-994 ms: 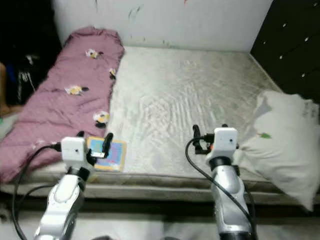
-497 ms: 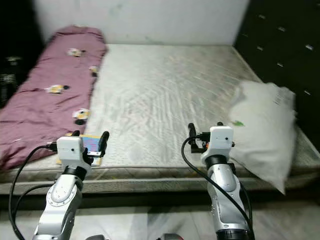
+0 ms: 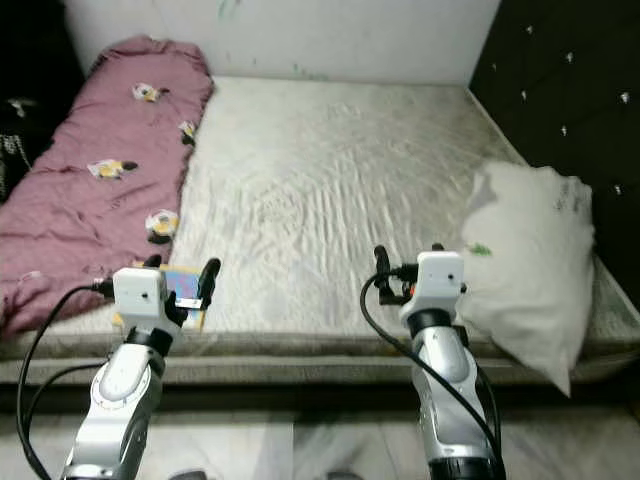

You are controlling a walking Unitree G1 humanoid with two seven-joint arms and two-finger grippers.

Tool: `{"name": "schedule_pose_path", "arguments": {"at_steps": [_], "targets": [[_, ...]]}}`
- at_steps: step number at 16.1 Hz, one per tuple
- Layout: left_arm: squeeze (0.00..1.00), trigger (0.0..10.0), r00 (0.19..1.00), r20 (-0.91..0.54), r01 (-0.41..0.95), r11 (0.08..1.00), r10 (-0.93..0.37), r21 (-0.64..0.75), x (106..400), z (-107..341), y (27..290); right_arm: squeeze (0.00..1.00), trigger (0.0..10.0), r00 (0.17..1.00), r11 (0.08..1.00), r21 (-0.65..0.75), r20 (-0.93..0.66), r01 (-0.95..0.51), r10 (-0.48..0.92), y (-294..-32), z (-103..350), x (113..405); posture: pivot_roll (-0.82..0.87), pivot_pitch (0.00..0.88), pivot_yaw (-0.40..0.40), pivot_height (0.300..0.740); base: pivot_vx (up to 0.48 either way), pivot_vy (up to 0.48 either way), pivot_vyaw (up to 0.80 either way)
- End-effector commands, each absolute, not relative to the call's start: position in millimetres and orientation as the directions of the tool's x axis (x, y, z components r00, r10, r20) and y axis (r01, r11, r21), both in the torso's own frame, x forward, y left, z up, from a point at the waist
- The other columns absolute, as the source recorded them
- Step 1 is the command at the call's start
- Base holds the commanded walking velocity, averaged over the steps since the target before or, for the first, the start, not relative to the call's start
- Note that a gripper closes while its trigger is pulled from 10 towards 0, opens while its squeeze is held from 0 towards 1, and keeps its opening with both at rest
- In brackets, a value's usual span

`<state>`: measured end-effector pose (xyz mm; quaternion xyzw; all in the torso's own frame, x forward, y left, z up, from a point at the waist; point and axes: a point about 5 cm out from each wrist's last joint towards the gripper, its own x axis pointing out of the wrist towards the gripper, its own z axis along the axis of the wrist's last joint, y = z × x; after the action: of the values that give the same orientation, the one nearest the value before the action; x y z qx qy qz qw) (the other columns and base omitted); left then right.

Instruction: Clean up the room

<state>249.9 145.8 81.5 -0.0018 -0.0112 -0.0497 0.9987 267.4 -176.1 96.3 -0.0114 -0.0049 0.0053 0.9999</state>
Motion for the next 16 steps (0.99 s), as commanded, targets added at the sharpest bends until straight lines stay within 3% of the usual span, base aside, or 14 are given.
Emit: {"name": "schedule_pose_path", "arguments": {"at_steps": [1, 13, 16], "targets": [[0.0, 10.0, 0.994, 0.032, 0.11, 0.994, -0.109, -0.009, 250.9, 83.1, 144.8, 0.0, 10.0, 1.0, 1.0, -0.029, 0.019, -0.01, 0.01, -176.4, 98.5, 270.0, -0.02, 0.005, -0.046, 0.74, 0.368, 0.0, 0.0], [0.0, 10.0, 0.993, 0.02, 0.119, 0.993, -0.119, -0.005, 250.3, 81.5, 144.2, 0.0, 10.0, 1.0, 0.999, -0.032, 0.02, -0.005, 0.006, -175.3, 97.9, 269.9, -0.02, 0.01, -0.042, 0.74, 0.333, 0.0, 0.0], [0.0, 10.0, 0.997, -0.012, 0.081, 0.997, -0.081, 0.012, 250.6, 76.8, 144.4, 0.0, 10.0, 1.0, 0.999, -0.032, 0.02, -0.003, 0.004, -175.2, 97.1, 269.7, -0.02, 0.009, -0.04, 0.74, 0.0, 0.0, 0.0]]}}
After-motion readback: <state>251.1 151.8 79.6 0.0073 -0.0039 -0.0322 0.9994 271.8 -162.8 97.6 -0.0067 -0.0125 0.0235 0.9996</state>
